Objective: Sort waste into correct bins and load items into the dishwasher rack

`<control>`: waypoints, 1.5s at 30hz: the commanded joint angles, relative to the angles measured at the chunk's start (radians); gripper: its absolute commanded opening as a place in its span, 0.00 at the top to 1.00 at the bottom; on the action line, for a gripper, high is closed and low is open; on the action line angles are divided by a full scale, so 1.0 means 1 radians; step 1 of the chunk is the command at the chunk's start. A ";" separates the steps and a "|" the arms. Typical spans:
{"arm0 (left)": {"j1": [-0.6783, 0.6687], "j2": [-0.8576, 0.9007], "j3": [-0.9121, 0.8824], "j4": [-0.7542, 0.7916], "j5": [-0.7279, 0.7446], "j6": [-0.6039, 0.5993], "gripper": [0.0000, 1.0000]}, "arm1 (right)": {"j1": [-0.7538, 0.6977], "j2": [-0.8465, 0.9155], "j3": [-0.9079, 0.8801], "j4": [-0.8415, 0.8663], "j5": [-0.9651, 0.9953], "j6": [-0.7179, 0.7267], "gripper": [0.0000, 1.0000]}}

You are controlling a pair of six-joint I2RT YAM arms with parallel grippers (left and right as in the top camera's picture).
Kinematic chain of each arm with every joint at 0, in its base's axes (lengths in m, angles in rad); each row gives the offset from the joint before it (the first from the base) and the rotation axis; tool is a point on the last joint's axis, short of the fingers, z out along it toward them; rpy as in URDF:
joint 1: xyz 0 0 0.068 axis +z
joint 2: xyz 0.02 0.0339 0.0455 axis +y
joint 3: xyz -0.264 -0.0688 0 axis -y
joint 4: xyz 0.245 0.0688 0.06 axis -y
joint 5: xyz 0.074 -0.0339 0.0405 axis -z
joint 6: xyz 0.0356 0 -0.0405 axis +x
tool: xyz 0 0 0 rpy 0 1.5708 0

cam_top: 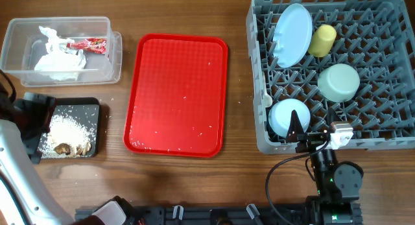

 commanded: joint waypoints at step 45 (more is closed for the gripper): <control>-0.589 -1.197 -1.150 0.998 0.213 0.466 0.00 | 0.008 -0.011 -0.002 0.002 0.017 -0.018 0.00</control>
